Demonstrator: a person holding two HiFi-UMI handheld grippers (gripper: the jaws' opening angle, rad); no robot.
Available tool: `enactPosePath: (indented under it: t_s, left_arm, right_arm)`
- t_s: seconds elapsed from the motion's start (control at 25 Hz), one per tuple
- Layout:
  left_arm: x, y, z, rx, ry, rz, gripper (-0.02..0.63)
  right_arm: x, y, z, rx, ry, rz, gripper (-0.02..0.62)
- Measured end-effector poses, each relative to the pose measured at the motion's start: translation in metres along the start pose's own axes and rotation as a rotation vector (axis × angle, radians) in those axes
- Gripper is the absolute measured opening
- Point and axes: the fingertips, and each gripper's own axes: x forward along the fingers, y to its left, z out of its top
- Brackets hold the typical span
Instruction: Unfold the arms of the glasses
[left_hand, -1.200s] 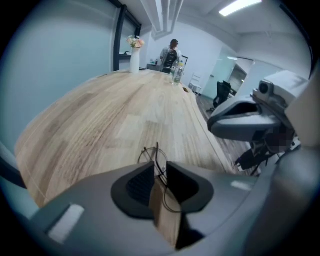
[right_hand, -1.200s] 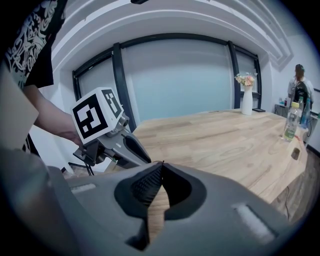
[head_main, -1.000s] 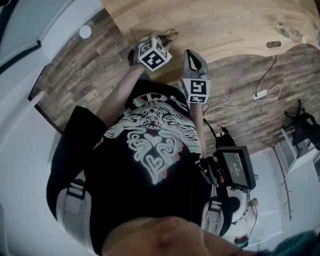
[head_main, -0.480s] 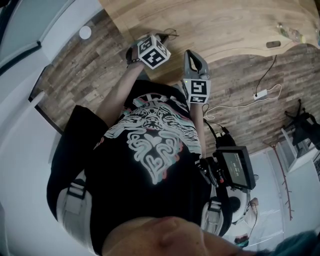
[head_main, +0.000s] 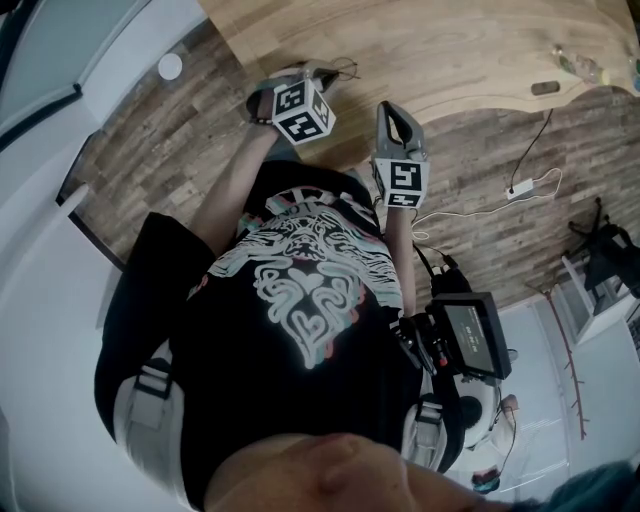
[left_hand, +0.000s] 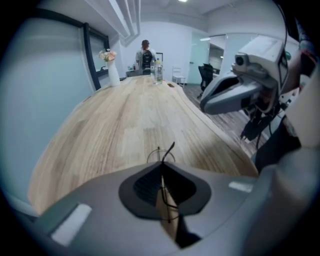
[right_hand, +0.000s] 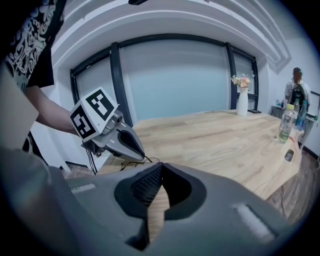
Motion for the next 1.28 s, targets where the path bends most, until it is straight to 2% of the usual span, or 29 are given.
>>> enactPosePath:
  t_s: [0.2,0.4,0.52,0.64,0.76,0.84,0.96,1.04,1.08,1.28]
  left_arm:
    - [-0.016,-0.018,0.011,0.042,-0.136,-0.114,-0.002]
    - [-0.049,-0.026,0.022,0.020,-0.327,-0.241,-0.002]
    - [-0.075,-0.026,0.031,0.031,-0.448,-0.330,-0.002]
    - [-0.090,-0.026,0.030,0.015,-0.506,-0.420,-0.002]
    - [-0.100,-0.022,0.031,-0.030,-0.567,-0.499,-0.003]
    - [-0.102,-0.016,0.032,-0.068,-0.594,-0.524,-0.002]
    - [-0.096,-0.012,0.030,-0.087,-0.586,-0.534,-0.002]
    - [-0.095,-0.013,0.027,-0.091,-0.577,-0.545,-0.002]
    - [-0.095,-0.014,0.027,-0.098,-0.576,-0.550,-0.002]
    - [-0.095,-0.017,0.027,-0.143,-0.596,-0.590,-0.002]
  right_arm:
    - [0.001,0.000,-0.001,-0.107,0.021,0.064,0.000]
    - [0.006,0.000,0.002,-0.207,0.046,0.127,0.000]
    - [0.016,0.017,-0.002,-0.301,0.086,0.219,0.000]
    - [0.026,0.040,-0.005,-0.425,0.154,0.333,0.000]
    - [0.034,0.059,-0.006,-0.488,0.183,0.430,0.000]
    - [0.041,0.067,-0.006,-0.525,0.191,0.469,0.002]
    - [0.051,0.077,-0.014,-0.582,0.222,0.537,0.003]
    - [0.056,0.083,-0.026,-0.631,0.273,0.587,0.048]
    - [0.058,0.085,-0.030,-0.656,0.292,0.602,0.049]
    - [0.066,0.093,-0.035,-0.721,0.305,0.634,0.048]
